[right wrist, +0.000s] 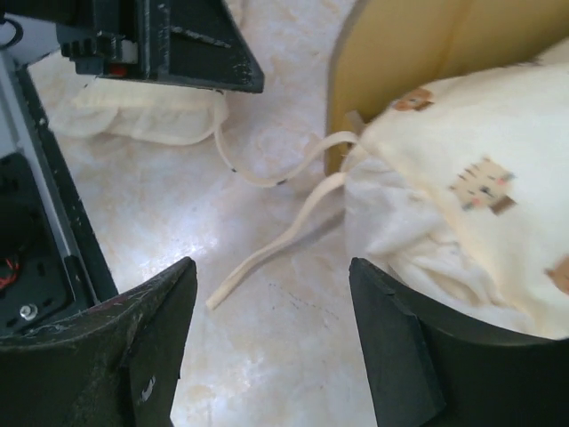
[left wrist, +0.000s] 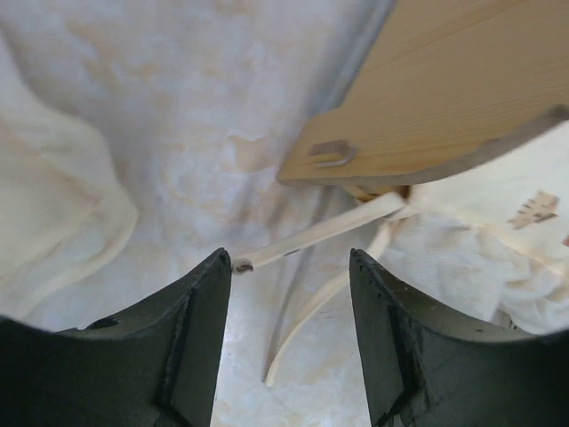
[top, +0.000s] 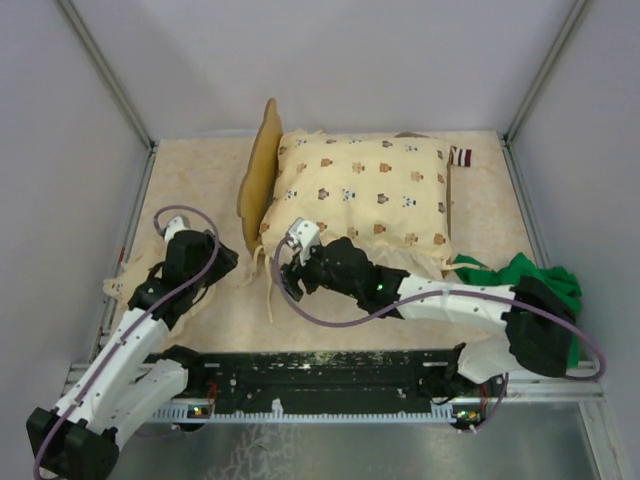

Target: Set up the pet bed

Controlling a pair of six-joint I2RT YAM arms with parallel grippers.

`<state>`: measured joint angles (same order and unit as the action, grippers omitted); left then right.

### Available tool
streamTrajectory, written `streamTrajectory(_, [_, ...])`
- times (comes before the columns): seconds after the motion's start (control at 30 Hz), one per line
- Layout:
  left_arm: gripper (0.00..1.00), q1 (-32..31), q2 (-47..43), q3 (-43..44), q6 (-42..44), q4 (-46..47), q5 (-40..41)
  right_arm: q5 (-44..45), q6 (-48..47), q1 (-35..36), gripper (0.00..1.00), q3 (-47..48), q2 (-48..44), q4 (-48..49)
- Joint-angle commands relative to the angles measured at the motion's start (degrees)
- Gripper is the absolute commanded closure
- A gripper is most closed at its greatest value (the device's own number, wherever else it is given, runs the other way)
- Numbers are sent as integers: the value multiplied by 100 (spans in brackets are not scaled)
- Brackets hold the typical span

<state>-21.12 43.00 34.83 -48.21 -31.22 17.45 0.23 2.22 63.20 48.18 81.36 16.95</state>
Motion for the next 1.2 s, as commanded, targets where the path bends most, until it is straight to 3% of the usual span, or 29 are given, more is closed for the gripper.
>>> streamTrajectory(0.0, [41, -61, 183, 302, 1278, 899, -891, 1283, 1116, -61, 30, 406, -836, -1362])
streamTrajectory(0.17, [47, -508, 122, 141, 1464, 1355, -1385, 2021, 1908, -187, 32, 368, -1300, -1908])
streamTrajectory(0.37, [44, -1328, 58, 472, 1119, 495, 162, 2415, 2389, -270, 34, 270, -1318, -2267])
streamTrajectory(0.53, [47, -1505, 47, 367, 1428, 897, -82, 2877, 2893, -290, 39, 242, -1189, -2548])
streamTrajectory(0.63, [46, -1728, 341, 224, 1381, 1251, -278, 3016, 3456, -291, 44, 102, -1019, -2252])
streamTrajectory(0.8, [42, -1957, 964, 34, 1058, 2012, -658, 3360, 4878, -301, 44, -134, -613, -1642])
streamTrajectory(0.97, [38, -2062, 1375, -64, 1001, 2695, -664, 3648, 5335, -317, 45, -79, -170, -1233])
streamTrajectory(1.17, [35, -2071, 1806, -96, 964, 3087, -589, 3765, 5202, -389, 49, 32, 142, -1057])
